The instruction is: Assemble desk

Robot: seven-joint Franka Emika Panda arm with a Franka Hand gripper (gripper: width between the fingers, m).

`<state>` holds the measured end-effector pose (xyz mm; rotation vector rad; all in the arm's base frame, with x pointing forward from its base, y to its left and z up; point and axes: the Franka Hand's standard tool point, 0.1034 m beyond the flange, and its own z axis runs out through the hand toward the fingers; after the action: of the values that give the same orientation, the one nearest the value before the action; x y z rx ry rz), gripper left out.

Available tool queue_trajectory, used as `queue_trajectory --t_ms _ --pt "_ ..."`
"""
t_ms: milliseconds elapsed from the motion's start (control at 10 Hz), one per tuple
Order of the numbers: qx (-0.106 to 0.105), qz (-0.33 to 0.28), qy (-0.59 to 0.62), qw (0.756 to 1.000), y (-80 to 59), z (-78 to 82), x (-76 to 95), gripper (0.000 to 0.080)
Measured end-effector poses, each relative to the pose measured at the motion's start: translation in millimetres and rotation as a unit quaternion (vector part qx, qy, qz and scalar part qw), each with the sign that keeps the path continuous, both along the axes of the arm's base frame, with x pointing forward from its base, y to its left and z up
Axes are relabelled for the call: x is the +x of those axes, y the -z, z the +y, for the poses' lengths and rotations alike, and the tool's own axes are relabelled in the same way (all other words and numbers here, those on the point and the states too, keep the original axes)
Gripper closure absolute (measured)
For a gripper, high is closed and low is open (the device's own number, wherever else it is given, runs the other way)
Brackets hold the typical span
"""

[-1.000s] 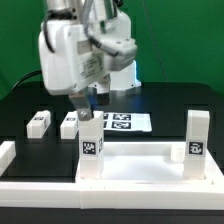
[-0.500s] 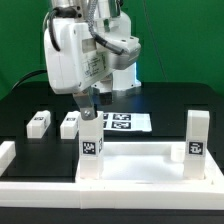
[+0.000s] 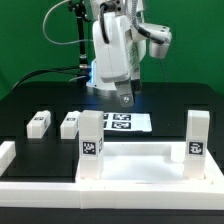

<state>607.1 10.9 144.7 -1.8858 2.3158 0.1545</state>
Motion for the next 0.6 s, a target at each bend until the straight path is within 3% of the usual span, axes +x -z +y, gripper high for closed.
queue_trajectory --t_ms 400,600 --pt "-0.001 0.001 -0.009 1.0 3.2 1.6 -2.7 0.0151" --pt "-0.006 0.009 -0.041 0.999 20.4 5.6 -37.8 0.0151"
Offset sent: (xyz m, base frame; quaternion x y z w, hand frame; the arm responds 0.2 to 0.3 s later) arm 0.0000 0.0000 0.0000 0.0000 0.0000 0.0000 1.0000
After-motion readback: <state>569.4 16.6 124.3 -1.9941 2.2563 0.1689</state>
